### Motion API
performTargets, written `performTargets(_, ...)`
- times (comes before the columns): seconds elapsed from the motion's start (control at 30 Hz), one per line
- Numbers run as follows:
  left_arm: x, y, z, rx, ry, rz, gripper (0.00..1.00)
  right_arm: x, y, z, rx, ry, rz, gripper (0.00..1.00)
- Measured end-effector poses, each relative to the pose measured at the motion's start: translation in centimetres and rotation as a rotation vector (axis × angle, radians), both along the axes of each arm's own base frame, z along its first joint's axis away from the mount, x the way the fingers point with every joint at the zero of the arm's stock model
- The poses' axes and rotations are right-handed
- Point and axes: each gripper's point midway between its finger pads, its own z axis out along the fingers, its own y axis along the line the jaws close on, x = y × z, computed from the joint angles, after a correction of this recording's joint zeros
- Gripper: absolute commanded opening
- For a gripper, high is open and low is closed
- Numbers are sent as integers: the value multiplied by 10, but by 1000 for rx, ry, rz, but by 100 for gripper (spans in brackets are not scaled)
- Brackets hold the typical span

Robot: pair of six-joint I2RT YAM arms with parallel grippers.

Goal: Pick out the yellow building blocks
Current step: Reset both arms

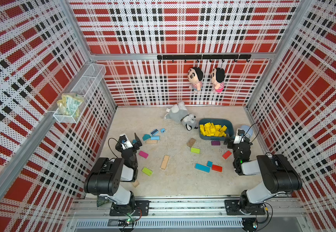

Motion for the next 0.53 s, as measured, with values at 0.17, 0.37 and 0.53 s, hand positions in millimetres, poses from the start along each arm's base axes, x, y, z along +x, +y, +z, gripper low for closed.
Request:
performTargets(0.17,1,-2,2,5,-4,11,98,0,0,0,2,0,1,100)
performTargets(0.37,12,0,2,6,9,9,98,0,0,0,4,1,1,100)
performTargets(0.53,13,-1,1,6,18,0,98,0,0,0,4,1,1,100)
